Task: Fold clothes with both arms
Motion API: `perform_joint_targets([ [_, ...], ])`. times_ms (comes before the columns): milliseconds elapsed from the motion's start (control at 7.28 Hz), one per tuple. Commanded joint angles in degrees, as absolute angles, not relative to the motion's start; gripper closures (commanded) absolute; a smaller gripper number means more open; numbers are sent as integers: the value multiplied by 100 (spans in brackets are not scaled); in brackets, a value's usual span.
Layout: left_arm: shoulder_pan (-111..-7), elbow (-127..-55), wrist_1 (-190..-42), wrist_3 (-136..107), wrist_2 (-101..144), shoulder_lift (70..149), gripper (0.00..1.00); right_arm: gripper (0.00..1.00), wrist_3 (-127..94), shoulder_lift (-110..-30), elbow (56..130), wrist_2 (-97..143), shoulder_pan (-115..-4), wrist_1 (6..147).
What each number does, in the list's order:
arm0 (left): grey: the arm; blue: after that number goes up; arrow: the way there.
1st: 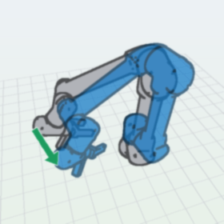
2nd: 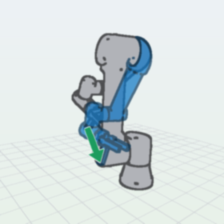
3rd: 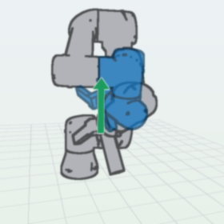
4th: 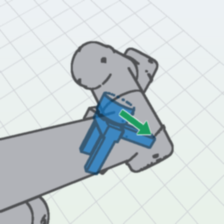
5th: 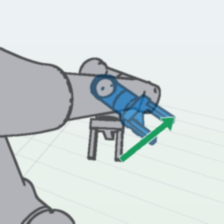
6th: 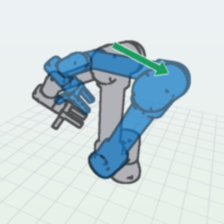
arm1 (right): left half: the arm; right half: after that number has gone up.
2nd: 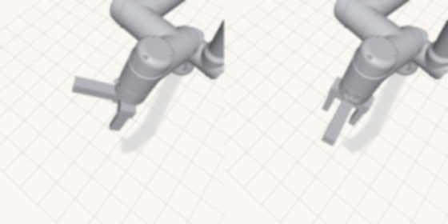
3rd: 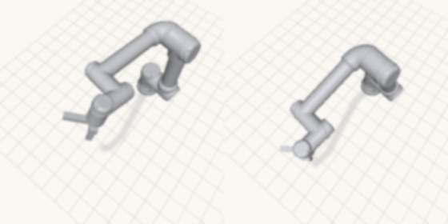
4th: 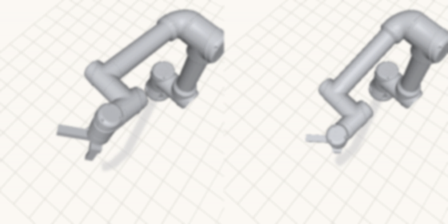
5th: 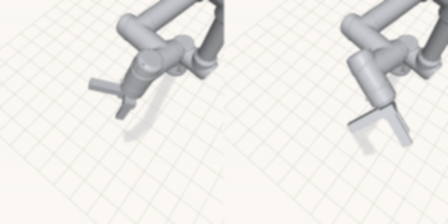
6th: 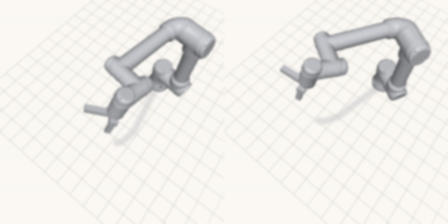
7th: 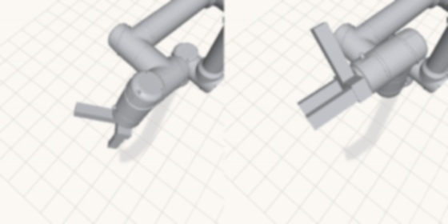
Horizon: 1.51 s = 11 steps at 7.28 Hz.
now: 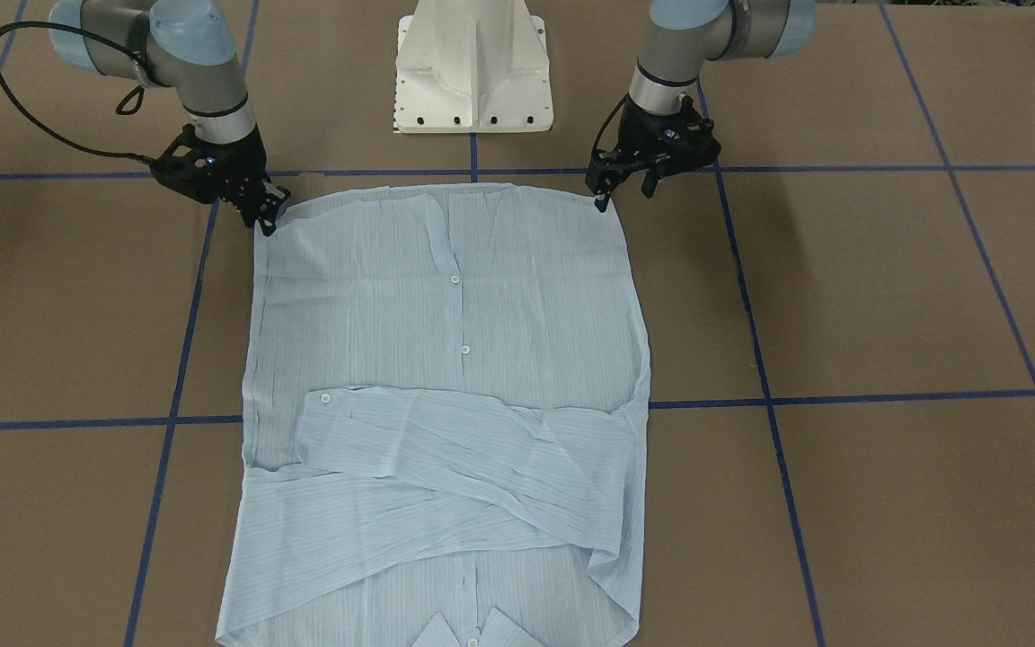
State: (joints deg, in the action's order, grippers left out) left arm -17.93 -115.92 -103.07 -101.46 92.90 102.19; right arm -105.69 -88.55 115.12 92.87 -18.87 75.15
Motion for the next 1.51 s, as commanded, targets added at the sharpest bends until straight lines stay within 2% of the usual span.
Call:
perform_joint_targets([
  [0,-1793,-11610,-10283,-10143,9290,10222,12,100,-10459,-8877,11522,9290,-1898,7515],
  [687,-1407,-11602,-10266,-10468,9097,10056,14,100,-10494,-9141,12085,9352,-1942,7523],
  [1099,-1318,-11453,-10257,-10468,9123,10257,30,100,-10494,-9132,12076,9343,-1934,7523],
  [1373,-1310,-11260,-10257,-10459,9123,10519,33,100,-10494,-9132,12085,9316,-1942,7515],
])
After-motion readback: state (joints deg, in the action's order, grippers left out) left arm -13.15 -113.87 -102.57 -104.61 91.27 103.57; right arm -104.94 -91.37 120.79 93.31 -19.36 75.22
